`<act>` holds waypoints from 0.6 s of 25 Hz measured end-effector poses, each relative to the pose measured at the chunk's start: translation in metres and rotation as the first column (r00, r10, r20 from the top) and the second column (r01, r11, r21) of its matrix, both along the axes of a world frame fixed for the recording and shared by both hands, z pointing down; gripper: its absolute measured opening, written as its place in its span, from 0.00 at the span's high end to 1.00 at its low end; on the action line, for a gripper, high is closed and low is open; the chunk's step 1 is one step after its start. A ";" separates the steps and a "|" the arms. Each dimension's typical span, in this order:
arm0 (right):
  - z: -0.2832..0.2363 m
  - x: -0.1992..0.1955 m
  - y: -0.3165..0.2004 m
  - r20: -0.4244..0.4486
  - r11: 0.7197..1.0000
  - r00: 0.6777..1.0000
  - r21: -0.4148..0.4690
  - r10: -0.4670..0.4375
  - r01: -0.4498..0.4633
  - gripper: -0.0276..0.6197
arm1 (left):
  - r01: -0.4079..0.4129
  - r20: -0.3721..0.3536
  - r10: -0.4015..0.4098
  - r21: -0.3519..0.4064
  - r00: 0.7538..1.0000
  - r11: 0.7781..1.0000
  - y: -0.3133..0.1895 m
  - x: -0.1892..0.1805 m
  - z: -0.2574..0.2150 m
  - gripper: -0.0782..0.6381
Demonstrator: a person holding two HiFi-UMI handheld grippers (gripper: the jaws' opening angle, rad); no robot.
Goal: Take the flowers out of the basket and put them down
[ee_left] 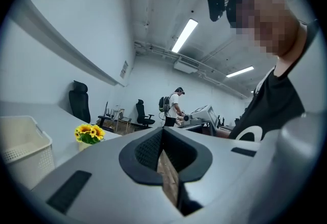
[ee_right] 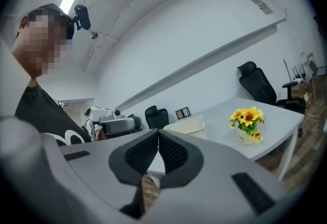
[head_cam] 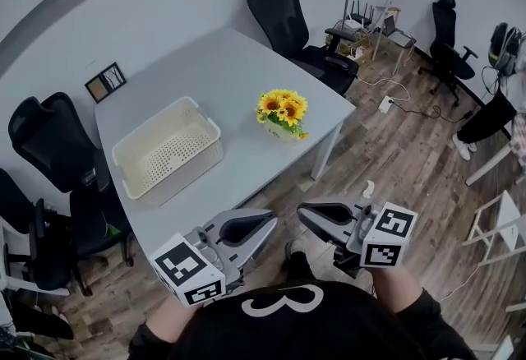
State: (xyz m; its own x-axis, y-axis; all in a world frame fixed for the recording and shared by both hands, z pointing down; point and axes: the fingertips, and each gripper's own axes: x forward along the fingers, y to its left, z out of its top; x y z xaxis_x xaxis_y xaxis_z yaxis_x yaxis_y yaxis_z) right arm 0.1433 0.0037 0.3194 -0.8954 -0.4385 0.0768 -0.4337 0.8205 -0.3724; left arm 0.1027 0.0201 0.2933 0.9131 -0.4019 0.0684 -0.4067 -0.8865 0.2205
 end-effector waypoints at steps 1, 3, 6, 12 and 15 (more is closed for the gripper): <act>0.001 -0.004 0.006 -0.005 1.000 1.000 0.001 -0.004 0.004 0.95 | 0.004 0.003 -0.004 -0.010 1.000 1.000 0.004 -0.002 0.004 0.87; 0.002 -0.010 0.017 -0.007 1.000 1.000 0.005 -0.006 0.006 0.95 | 0.011 0.006 -0.010 -0.029 1.000 1.000 0.011 -0.008 0.010 0.87; 0.003 -0.012 0.030 -0.007 1.000 1.000 0.013 0.007 -0.006 0.95 | 0.027 0.017 -0.026 -0.036 1.000 0.999 0.020 -0.016 0.013 0.87; 0.000 -0.015 0.050 0.027 1.000 1.000 0.004 0.001 -0.001 0.95 | 0.047 0.040 -0.046 -0.010 0.998 0.999 0.028 -0.018 0.015 0.87; 0.001 -0.012 0.056 0.011 1.000 1.000 0.006 0.018 -0.018 0.95 | 0.037 0.051 -0.037 -0.003 0.998 0.999 0.035 -0.014 0.016 0.87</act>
State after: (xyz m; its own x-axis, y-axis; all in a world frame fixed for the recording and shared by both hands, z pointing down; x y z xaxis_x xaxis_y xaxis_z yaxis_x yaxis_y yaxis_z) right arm 0.1308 0.0599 0.3203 -0.8881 -0.4552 0.0643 -0.4446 0.8149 -0.3718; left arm 0.0890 0.0553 0.3090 0.8930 -0.4348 0.1162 -0.4499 -0.8700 0.2016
